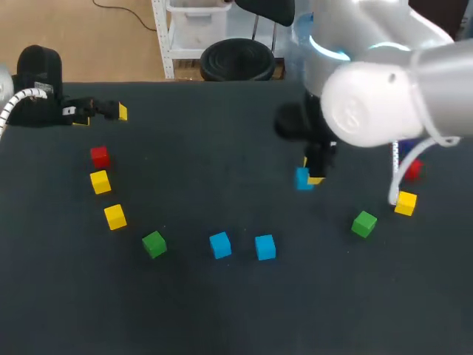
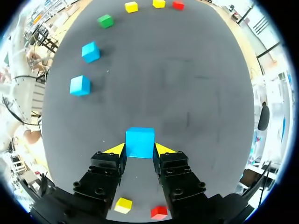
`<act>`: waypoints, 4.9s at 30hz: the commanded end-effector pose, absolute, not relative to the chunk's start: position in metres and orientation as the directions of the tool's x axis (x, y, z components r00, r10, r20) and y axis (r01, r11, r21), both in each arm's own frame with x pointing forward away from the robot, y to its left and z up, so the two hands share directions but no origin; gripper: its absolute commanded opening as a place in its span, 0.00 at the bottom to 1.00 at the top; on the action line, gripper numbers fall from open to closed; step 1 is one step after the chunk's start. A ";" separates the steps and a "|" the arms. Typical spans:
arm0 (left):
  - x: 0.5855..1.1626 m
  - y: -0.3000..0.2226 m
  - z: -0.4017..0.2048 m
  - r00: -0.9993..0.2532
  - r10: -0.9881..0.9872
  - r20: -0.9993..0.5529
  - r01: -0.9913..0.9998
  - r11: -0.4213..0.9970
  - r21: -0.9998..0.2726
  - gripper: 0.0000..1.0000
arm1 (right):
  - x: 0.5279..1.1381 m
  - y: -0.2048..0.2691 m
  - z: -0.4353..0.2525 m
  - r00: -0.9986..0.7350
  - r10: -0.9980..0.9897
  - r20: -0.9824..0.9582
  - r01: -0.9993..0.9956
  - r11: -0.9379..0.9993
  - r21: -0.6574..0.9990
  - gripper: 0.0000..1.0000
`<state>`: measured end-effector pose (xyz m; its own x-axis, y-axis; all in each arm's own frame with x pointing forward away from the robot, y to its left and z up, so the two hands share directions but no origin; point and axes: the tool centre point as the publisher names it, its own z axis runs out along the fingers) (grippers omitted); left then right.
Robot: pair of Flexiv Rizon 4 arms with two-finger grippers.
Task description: Place the blue cubes, place green cubes on the blue cubes, place the yellow cubes on the green cubes, then place the red cubes on the yellow cubes, and place purple cube on the red cubes.
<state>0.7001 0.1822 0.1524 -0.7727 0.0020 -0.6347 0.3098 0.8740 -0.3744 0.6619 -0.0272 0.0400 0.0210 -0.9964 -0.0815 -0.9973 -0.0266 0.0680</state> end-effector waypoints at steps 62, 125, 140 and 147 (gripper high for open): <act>0.700 0.184 0.151 -0.769 0.001 -0.640 0.318 0.868 -0.381 1.00 | 0.668 -0.004 0.000 -0.015 -1.000 -0.014 -0.996 0.014 0.089 0.00; 0.700 0.184 0.151 -0.769 0.001 -0.640 0.318 0.868 -0.381 1.00 | 0.583 0.031 0.031 0.086 -0.984 -0.156 -0.983 -0.109 0.148 1.00; 0.700 0.184 0.151 -0.769 0.001 -0.640 0.318 0.868 -0.381 1.00 | 0.570 0.056 0.022 0.108 -0.979 -0.175 -0.984 -0.130 0.120 1.00; 0.700 0.184 0.151 -0.769 0.001 -0.640 0.318 0.868 -0.381 1.00 | 0.557 0.053 0.028 0.132 -0.976 -0.171 -0.977 -0.158 0.143 1.00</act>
<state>0.7001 0.1822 0.1523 -0.7727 0.0020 -0.6347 0.3098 0.8740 -0.3744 0.5603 0.0565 0.0237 0.1330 -0.9769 -0.1675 -0.9765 -0.1580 0.1465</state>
